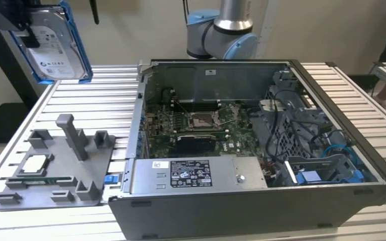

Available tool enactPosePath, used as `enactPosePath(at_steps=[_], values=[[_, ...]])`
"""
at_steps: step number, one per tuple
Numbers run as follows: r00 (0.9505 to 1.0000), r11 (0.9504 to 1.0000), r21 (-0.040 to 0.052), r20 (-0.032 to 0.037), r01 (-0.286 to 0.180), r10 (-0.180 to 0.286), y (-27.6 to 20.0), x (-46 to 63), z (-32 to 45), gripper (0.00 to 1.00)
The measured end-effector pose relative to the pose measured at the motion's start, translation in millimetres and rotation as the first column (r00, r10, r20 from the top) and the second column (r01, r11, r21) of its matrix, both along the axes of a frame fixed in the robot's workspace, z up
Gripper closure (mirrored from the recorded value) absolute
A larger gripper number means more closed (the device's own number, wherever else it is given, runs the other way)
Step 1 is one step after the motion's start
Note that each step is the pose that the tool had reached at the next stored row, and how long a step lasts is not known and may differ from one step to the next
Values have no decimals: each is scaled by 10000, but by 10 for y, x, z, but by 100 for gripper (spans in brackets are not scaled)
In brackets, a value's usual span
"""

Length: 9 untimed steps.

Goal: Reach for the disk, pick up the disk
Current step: 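Pick up the disk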

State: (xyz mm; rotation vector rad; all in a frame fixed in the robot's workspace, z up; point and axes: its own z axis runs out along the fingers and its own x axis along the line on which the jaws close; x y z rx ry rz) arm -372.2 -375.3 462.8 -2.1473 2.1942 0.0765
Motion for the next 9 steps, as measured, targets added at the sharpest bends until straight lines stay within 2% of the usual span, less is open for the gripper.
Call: enactPosePath(at_steps=[9], values=[[10000, 10000, -1, -1, 1, -1, 0, 155, 1, 100]])
